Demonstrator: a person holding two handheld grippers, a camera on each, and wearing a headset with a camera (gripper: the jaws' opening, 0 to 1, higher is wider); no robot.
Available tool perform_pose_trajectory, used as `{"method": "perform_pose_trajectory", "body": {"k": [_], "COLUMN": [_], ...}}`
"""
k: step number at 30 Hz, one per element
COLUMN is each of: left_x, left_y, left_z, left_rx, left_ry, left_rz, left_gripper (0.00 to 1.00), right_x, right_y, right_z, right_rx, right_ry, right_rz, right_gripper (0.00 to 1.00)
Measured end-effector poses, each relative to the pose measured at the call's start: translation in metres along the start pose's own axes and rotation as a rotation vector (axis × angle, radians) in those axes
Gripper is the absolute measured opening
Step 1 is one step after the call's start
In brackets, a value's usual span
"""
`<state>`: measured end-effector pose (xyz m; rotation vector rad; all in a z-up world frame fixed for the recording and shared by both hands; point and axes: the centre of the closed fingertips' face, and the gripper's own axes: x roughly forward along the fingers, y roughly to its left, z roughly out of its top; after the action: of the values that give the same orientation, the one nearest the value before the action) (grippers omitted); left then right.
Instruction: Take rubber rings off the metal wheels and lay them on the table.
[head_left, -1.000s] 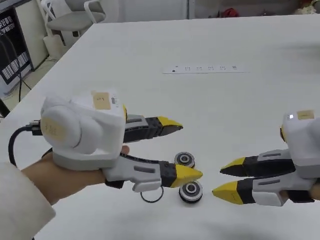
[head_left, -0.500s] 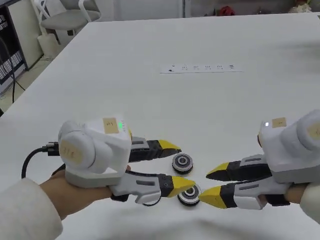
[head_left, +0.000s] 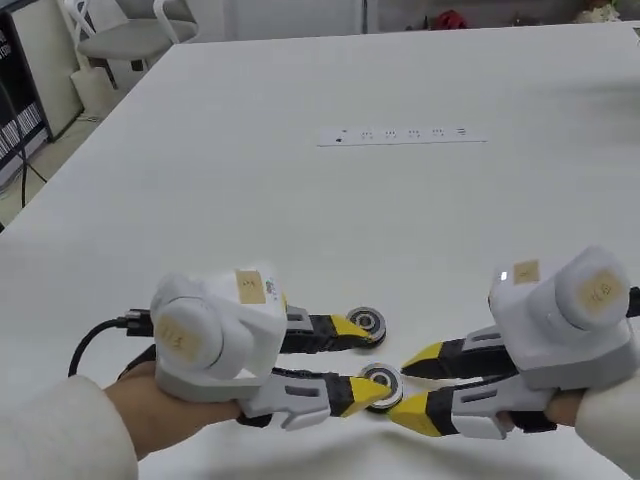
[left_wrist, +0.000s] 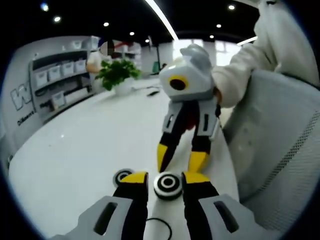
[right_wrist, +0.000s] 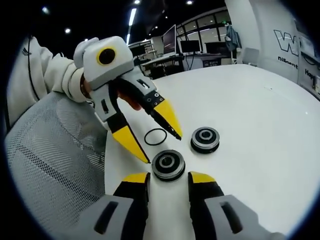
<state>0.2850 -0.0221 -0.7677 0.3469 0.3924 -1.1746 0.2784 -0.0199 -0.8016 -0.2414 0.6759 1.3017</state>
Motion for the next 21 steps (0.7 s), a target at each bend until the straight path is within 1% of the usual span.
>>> {"method": "perform_pose_trajectory", "body": {"k": [2,5,10,14,17,19,21], "left_x": [0.002,0.004,0.005,0.008,0.007,0.007,0.007], "left_y": [-0.002,0.0,-0.001,-0.004,-0.005,-0.005,-0.006], "left_z": [-0.003,-0.008,-0.01,-0.015,-0.015,-0.017,-0.016], "left_rx": [0.006,0.023,0.016,0.023,0.015,0.026,0.017], "left_ry": [0.009,0.03,0.035,0.058,0.051,0.062,0.053], "left_rz": [-0.007,0.006,0.001,-0.007,-0.015,-0.015,-0.014], "left_gripper": [0.26,0.23,0.21,0.2,0.18,0.16,0.15], "right_x": [0.002,0.003,0.004,0.005,0.005,0.005,0.004], "right_y": [0.0,0.001,0.0,0.001,0.001,0.0,0.0], "right_z": [0.0,-0.002,-0.001,-0.001,0.0,0.0,0.0], "right_rx": [-0.003,-0.004,-0.02,-0.028,-0.027,-0.026,-0.025], "right_ry": [-0.007,-0.009,-0.017,-0.022,-0.025,-0.027,-0.028], "right_rz": [-0.008,-0.005,-0.018,-0.015,-0.016,-0.016,-0.016], "right_gripper": [0.28,0.28,0.24,0.23,0.23,0.23,0.23]}}
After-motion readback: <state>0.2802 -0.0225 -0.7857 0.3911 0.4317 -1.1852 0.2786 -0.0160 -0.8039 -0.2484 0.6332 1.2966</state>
